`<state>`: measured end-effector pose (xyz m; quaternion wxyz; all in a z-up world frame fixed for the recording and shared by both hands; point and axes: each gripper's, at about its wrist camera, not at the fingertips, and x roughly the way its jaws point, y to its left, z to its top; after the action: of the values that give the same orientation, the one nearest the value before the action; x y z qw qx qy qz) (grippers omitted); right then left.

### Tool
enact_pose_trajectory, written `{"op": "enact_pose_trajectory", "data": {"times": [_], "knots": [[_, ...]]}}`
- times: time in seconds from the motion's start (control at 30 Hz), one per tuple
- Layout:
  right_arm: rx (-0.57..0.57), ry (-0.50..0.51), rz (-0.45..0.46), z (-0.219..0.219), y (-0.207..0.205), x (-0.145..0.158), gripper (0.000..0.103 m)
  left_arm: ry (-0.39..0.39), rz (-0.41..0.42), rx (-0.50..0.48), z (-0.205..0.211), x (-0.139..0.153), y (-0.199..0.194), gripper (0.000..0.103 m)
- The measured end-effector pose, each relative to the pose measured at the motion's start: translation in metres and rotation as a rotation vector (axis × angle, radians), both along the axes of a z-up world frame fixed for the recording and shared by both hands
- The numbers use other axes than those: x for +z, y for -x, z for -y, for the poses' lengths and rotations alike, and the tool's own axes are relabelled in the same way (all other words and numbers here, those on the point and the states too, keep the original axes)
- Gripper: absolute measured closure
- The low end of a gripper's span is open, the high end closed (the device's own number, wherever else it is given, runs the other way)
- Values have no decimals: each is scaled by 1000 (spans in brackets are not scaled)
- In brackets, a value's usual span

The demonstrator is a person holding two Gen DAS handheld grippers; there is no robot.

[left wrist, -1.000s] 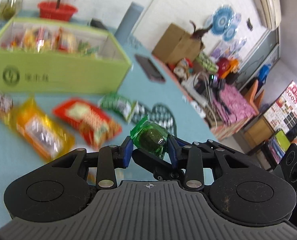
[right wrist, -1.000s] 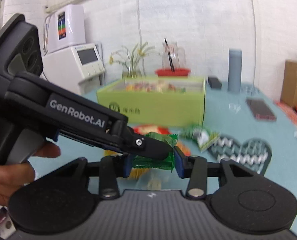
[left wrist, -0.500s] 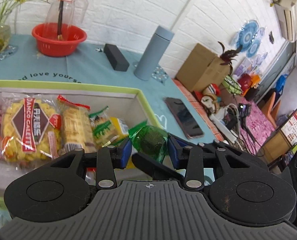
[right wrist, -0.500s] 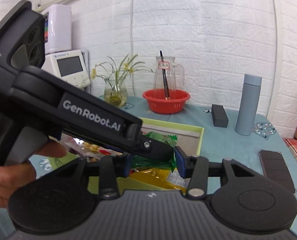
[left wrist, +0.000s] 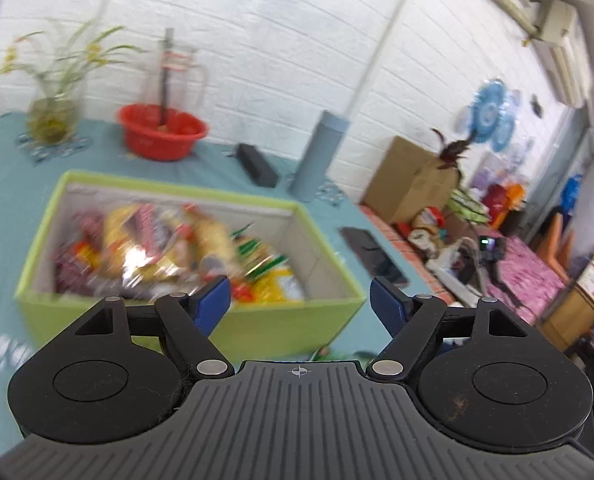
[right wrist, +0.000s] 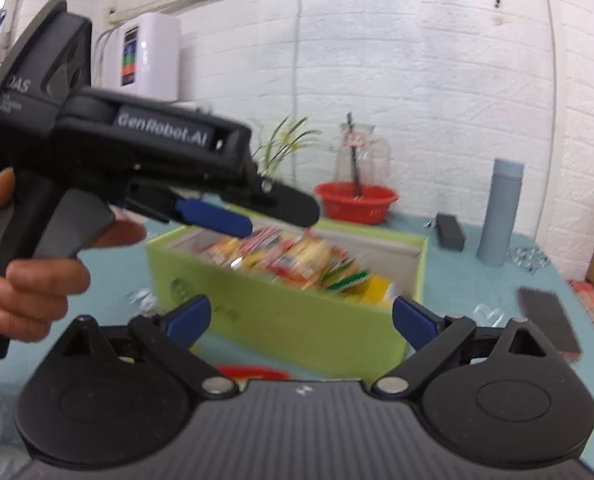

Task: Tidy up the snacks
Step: 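Drop the green candy into the green box by opening the left gripper, then grasp the silver chip bag with the left gripper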

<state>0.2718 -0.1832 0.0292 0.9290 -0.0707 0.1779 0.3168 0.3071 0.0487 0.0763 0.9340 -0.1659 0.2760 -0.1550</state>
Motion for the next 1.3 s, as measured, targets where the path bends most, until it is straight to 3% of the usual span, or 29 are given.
{"op": "enact_pose_trajectory", "data": {"times": [0.1, 0.27, 0.37, 0.57, 0.77, 0.97, 1.1, 1.17, 1.23, 1.3], "knots": [[52, 6, -69, -8, 34, -22, 7, 6, -50, 49, -15, -21, 36, 37], [123, 40, -186, -26, 63, -58, 6, 86, -166, 120, -45, -54, 68, 38], [123, 46, -158, -38, 60, -59, 6, 66, -173, 174, -55, -56, 75, 38], [110, 113, -174, -53, 62, -63, 4, 58, -157, 173, -62, -58, 94, 34], [138, 90, -210, -53, 91, -67, 3, 88, -241, 107, -55, -78, 97, 34], [75, 105, -158, -45, 95, -64, 3, 117, -285, 21, -36, -83, 108, 34], [81, 113, -185, -43, 86, -67, 3, 108, -324, -30, -18, -88, 103, 47], [95, 116, -202, -42, 85, -68, 3, 96, -326, -36, -13, -89, 102, 47], [104, 117, -209, -41, 84, -68, 8, 92, -332, -32, -10, -88, 102, 47], [104, 126, -213, -40, 83, -68, 23, 103, -348, -26, -11, -87, 104, 47]]}}
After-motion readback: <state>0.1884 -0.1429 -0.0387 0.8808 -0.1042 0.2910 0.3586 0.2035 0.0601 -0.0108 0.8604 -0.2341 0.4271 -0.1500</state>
